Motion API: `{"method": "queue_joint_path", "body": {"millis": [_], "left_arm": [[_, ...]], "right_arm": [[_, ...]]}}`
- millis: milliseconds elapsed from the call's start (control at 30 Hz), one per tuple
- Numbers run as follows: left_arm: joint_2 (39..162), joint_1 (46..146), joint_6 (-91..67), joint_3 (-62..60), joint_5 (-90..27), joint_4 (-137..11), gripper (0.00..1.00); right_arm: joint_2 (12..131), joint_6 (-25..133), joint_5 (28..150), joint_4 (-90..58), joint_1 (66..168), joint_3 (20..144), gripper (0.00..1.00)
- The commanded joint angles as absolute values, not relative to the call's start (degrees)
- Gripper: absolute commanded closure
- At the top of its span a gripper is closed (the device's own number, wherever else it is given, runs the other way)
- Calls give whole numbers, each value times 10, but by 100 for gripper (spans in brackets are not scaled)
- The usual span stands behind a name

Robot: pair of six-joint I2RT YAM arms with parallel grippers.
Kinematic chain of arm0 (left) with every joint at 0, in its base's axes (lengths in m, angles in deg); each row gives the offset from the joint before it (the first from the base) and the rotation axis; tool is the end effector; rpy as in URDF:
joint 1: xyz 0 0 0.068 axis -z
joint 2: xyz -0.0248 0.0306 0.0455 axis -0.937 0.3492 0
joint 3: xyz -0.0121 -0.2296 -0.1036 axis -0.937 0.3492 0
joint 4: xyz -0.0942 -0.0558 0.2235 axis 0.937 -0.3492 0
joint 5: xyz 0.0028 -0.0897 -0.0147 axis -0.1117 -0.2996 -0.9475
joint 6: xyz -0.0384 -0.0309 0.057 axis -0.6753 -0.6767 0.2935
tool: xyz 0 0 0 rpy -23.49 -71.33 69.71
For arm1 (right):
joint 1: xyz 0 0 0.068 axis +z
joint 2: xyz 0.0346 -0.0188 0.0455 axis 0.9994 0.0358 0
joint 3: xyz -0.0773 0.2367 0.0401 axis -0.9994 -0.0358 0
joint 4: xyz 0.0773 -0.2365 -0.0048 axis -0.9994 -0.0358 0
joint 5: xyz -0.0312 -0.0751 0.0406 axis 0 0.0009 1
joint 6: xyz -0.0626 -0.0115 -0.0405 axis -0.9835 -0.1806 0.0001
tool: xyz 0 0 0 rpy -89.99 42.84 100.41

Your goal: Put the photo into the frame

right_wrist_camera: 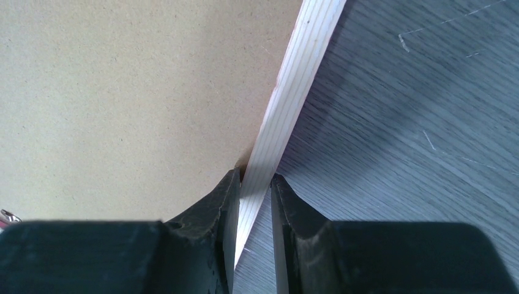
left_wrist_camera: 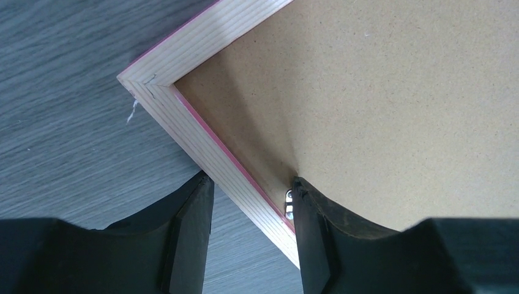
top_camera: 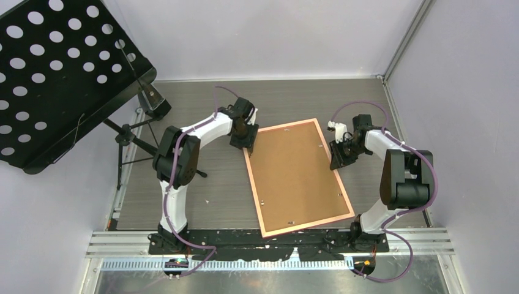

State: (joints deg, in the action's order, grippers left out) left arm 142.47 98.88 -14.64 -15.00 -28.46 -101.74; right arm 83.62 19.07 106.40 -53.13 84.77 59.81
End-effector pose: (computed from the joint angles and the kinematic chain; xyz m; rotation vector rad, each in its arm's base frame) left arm 0.3563 -0.2067 0.1337 0.3830 2.7724 -0.3206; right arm 0.2811 0.0111 0.1265 -0.6657 2.6846 0.4984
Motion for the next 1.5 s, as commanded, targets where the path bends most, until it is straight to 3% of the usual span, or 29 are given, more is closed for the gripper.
{"method": "queue_joint_path", "body": {"millis": [0, 333, 700, 1200, 1267, 1400, 1467], "left_arm": [[1388, 994, -141, -138, -312, -1028, 50], [1376, 993, -137, -125, -324, -1029, 45], [1390, 993, -124, -114, -305, -1034, 53], [1399, 993, -99, -117, -291, -1018, 88], [1397, 992, -99, -120, -294, -1020, 86], [1399, 993, -109, -130, -309, -1031, 63], [1401, 993, -115, -132, -320, -1034, 58]], "right_arm": [[817, 193, 1088, -537, 849, 614, 95], [819, 195, 1086, -536, 849, 616, 94], [817, 193, 1085, -536, 849, 612, 95], [825, 187, 1081, -533, 849, 612, 95], [825, 186, 1081, -532, 849, 611, 95], [825, 185, 1079, -530, 849, 609, 95], [825, 184, 1080, -530, 849, 609, 94]]}}
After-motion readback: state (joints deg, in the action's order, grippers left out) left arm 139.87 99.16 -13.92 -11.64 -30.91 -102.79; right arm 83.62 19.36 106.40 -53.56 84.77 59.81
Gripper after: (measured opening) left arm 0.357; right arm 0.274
